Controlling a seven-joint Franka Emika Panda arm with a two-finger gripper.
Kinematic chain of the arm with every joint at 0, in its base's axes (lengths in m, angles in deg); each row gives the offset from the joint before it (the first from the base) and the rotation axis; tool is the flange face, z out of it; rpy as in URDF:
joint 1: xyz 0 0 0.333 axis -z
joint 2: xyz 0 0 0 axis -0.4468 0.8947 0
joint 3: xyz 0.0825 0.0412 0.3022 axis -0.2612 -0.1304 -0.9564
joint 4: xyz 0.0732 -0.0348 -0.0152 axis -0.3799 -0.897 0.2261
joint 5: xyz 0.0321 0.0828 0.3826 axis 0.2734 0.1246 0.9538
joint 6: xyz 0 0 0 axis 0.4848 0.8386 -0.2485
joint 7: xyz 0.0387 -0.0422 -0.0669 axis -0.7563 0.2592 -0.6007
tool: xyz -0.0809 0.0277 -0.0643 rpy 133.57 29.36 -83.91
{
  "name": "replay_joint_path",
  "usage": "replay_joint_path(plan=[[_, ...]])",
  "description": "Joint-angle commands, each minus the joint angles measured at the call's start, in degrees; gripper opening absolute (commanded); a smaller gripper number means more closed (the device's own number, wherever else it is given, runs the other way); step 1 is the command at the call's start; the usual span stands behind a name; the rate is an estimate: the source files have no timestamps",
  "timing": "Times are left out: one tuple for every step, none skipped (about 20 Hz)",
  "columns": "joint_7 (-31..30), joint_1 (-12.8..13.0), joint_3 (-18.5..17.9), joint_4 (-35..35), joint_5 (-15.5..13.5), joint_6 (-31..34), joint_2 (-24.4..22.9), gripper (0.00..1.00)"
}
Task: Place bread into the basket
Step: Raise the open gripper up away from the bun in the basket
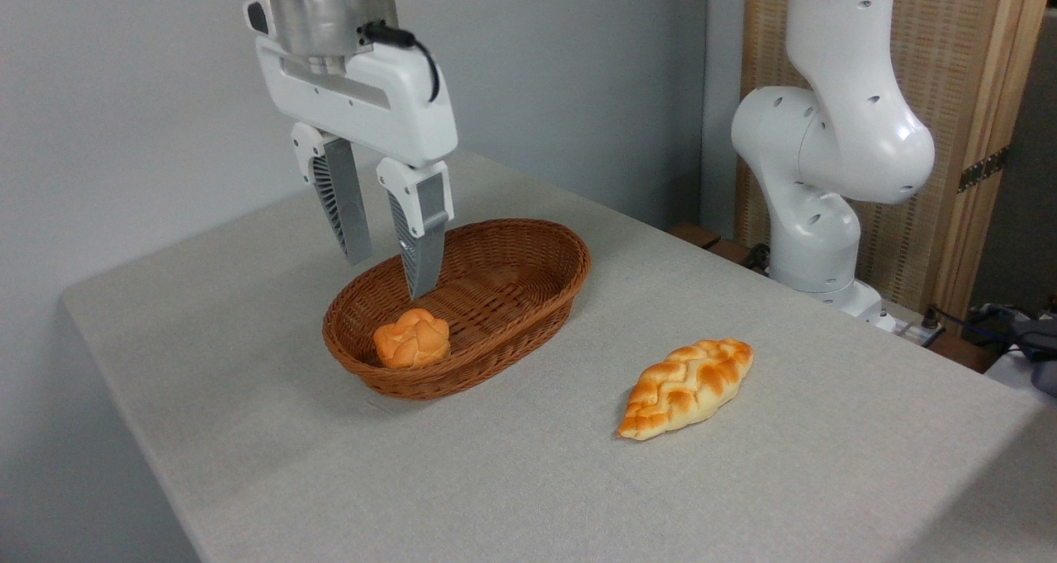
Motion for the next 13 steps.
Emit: replay_joint_path(plan=[[0.3, 0.6, -3.0, 2.4, -2.3, 1.3, 0.9, 1.0], [1.1, 0.6, -3.0, 2.3, -2.3, 1.4, 0.2, 1.0], [2.2, 0.6, -3.0, 2.2, -2.3, 1.5, 0.0, 1.0], [2.9, 0.7, -3.0, 2.1, -2.3, 1.6, -0.2, 1.0], [3.1, 0.6, -3.0, 1.9, -2.3, 1.6, -0.4, 1.0], [3.1, 0.6, -3.0, 1.6, -2.3, 1.6, -1.0, 1.0], [3.1, 0.5, -3.0, 1.3, -2.4, 1.6, -1.4, 1.0], [3.2, 0.3, -3.0, 0.8, -2.4, 1.6, -1.6, 1.0], [3.1, 0.3, -2.9, 0.4, -2.4, 1.6, -2.0, 1.0], [3.1, 0.3, -2.9, -0.4, -2.4, 1.6, -2.3, 1.0], [3.1, 0.3, -2.8, -1.3, -2.4, 1.5, -2.7, 1.0], [3.2, 0.3, -2.6, -2.1, -2.4, 1.4, -3.5, 1.0], [3.2, 0.3, -2.7, -2.6, -2.4, 1.4, -3.7, 1.0]])
